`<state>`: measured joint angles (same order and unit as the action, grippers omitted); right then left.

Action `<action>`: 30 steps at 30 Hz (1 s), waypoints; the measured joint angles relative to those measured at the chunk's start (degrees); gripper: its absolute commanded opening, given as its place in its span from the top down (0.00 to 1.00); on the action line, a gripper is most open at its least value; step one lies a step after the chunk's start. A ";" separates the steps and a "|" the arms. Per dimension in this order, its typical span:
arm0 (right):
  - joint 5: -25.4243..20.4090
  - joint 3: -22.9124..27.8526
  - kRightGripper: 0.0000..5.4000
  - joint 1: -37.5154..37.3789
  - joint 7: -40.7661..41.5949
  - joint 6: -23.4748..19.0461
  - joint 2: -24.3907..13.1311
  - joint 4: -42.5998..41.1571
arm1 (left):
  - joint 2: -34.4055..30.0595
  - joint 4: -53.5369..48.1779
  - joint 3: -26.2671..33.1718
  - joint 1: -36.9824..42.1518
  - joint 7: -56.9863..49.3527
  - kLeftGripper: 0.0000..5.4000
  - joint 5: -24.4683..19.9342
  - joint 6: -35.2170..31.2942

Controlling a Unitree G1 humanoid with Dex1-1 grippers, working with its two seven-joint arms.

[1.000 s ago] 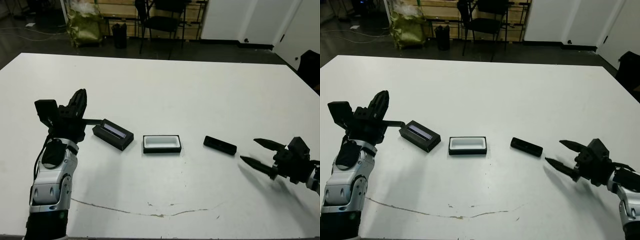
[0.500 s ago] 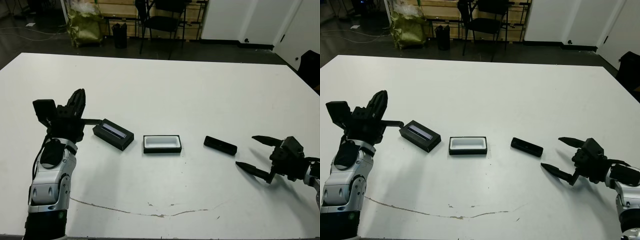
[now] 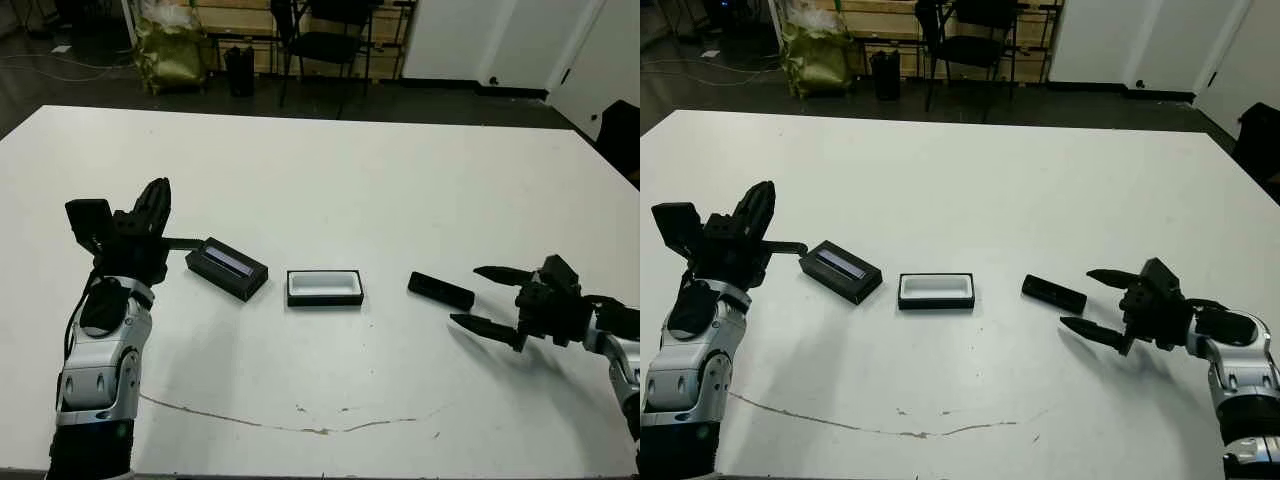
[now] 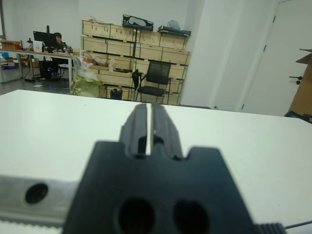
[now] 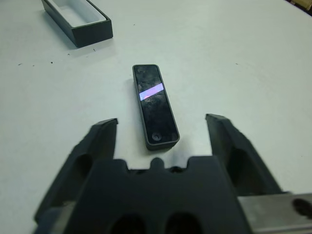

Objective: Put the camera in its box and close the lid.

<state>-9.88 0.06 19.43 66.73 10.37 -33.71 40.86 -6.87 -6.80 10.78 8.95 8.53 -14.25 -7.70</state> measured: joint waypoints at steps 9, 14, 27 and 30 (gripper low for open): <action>2.80 -2.39 0.67 2.31 -2.32 -0.30 0.66 4.22 | -0.04 0.11 0.07 -0.01 0.18 1.00 0.01 0.25; 3.17 -2.99 0.78 3.88 -2.37 0.91 0.68 6.80 | -0.04 0.05 0.10 -0.01 0.16 1.00 0.02 0.23; 4.32 -2.95 0.93 5.83 -5.20 11.14 2.24 15.16 | -0.10 -0.91 0.12 -0.09 -0.07 1.00 0.22 -0.23; 4.37 -2.56 0.93 6.48 -8.55 15.55 3.06 19.24 | -0.10 -1.19 0.11 -0.10 -0.15 1.00 0.19 -0.46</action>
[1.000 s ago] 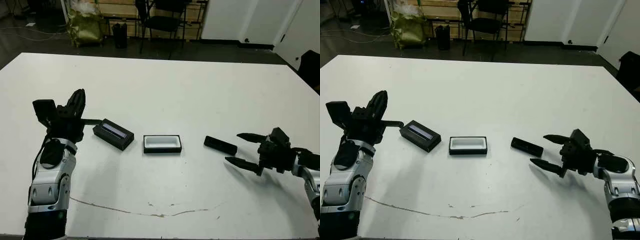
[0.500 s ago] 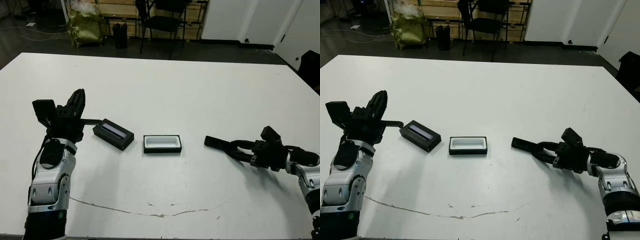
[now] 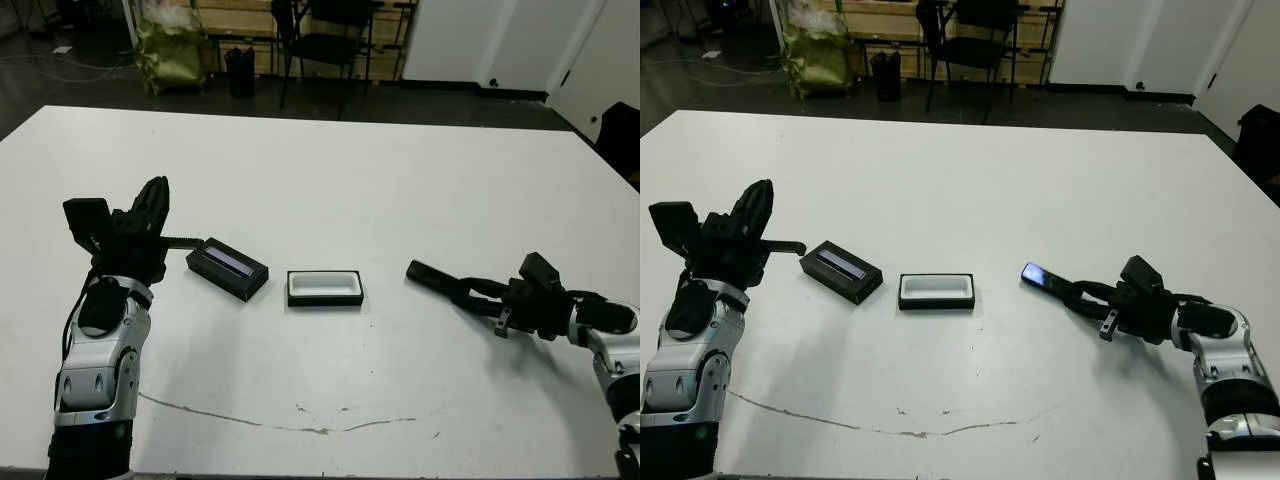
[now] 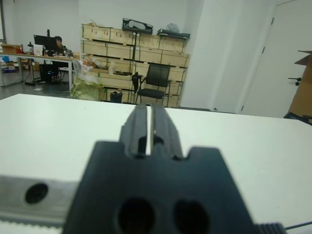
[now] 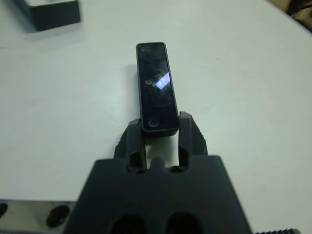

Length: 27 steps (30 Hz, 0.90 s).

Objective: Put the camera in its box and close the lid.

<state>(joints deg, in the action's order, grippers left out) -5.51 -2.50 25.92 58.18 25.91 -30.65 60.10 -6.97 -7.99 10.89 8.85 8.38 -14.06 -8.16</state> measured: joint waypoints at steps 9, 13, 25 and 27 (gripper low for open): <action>0.16 0.39 0.93 0.46 -1.41 3.26 0.50 2.05 | 0.00 -0.19 -0.04 -0.02 -0.23 1.00 0.03 -0.31; -1.51 1.88 0.93 -0.37 0.23 -1.13 0.57 -0.94 | 0.00 -0.17 -0.01 -0.03 -0.22 1.00 0.02 -0.30; -8.47 4.94 0.93 1.52 9.10 -13.44 0.62 -17.00 | 0.00 0.14 -0.12 -0.03 -0.17 1.00 -0.04 -0.22; -8.14 3.88 0.93 2.96 9.44 -15.56 0.61 -19.44 | 0.01 0.14 -0.24 -0.02 -0.20 1.00 0.02 -0.23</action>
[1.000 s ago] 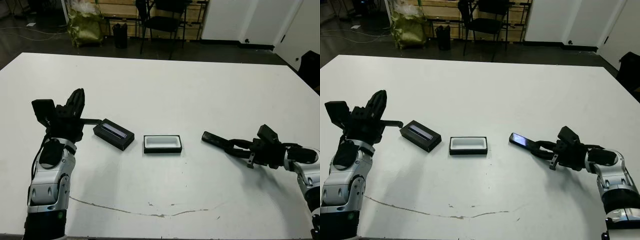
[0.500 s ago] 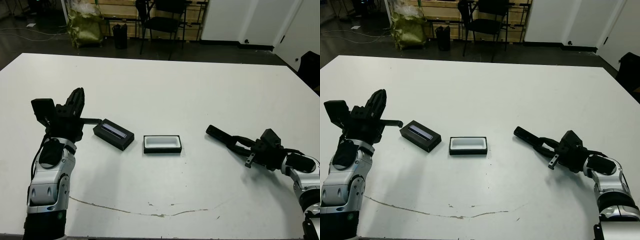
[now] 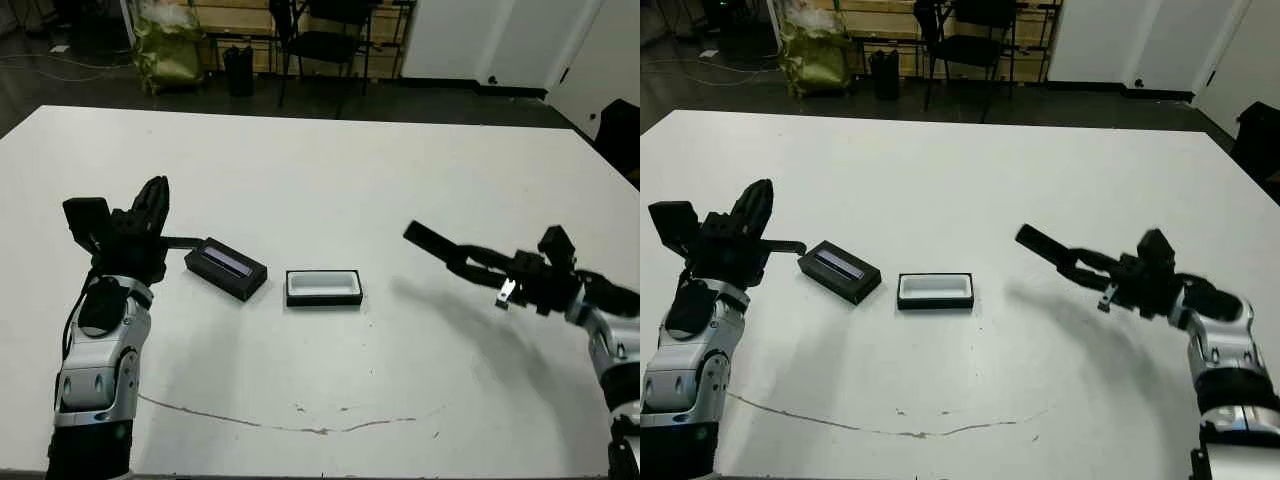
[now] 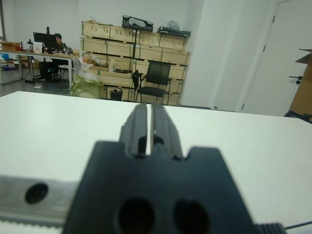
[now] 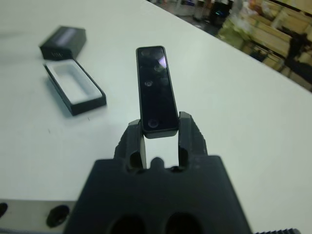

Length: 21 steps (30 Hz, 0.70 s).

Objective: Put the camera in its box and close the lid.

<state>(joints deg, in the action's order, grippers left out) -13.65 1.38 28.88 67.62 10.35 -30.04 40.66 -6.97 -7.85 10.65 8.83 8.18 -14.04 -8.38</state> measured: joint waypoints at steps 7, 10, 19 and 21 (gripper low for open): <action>4.04 -5.59 0.93 4.65 0.58 -6.02 0.01 -5.89 | 0.00 -0.02 -0.33 0.00 0.01 1.00 0.00 -0.03; 5.16 -7.81 0.93 7.19 2.59 -6.08 0.76 -5.13 | -0.02 -0.01 -0.37 -0.01 0.03 1.00 0.02 -0.03; 8.74 -13.71 0.93 15.49 8.34 -4.77 5.03 1.85 | -0.01 -0.10 -0.42 0.00 -0.08 1.00 0.04 -0.06; 8.91 -14.07 0.93 16.23 9.49 -3.88 5.67 2.90 | 0.00 -0.12 -0.47 0.00 -0.11 1.00 0.04 -0.06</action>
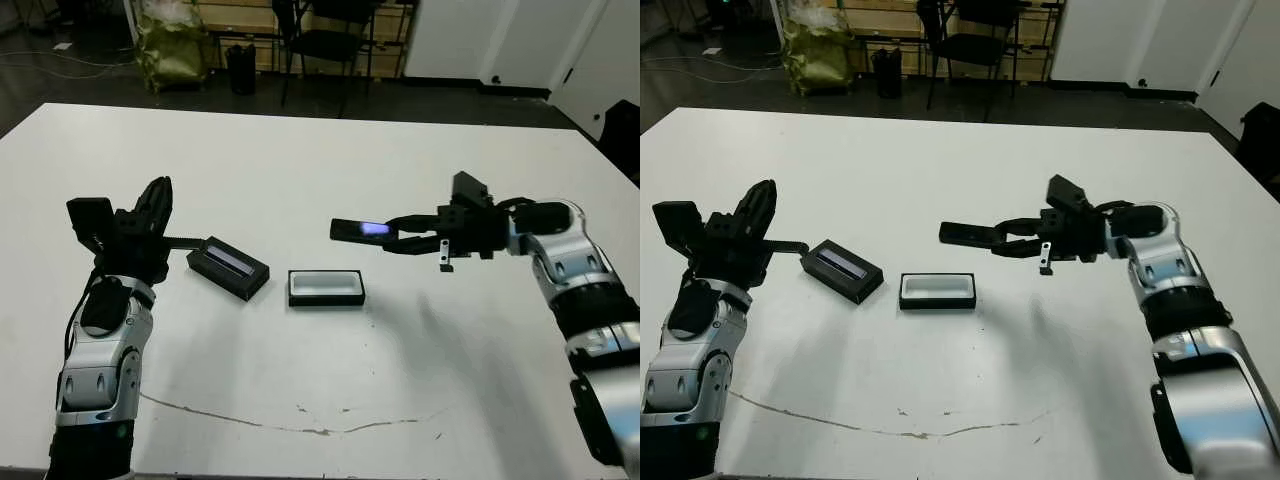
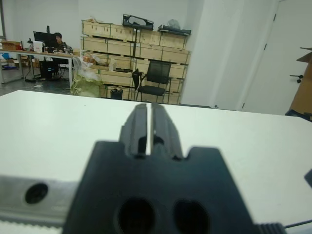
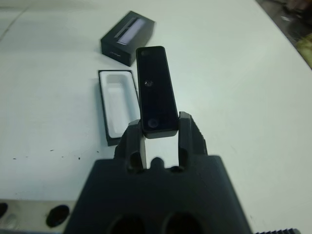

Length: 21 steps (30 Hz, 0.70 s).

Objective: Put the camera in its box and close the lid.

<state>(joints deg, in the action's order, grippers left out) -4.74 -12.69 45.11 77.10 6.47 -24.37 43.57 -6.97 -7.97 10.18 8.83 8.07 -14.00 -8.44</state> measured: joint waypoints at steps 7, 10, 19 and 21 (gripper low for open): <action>2.28 -3.15 0.93 2.19 3.98 0.24 0.63 0.62 | 0.01 0.01 -0.02 0.00 0.01 1.00 -0.07 0.00; 3.75 -4.46 0.93 3.04 4.97 0.24 0.66 0.61 | 0.01 0.07 -0.03 0.00 0.04 1.00 -0.07 0.02; 6.14 -5.65 0.93 3.69 7.01 1.87 -0.57 0.55 | 0.01 0.07 -0.04 0.00 -0.10 1.00 0.13 0.02; 6.45 -5.95 0.93 3.70 7.65 2.29 -0.67 0.60 | 0.01 0.07 -0.04 0.00 -0.08 1.00 0.13 0.05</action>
<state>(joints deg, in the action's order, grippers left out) 1.71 -18.64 48.81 84.75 8.76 -25.04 44.17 -6.96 -7.90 10.14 8.83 7.99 -13.87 -8.38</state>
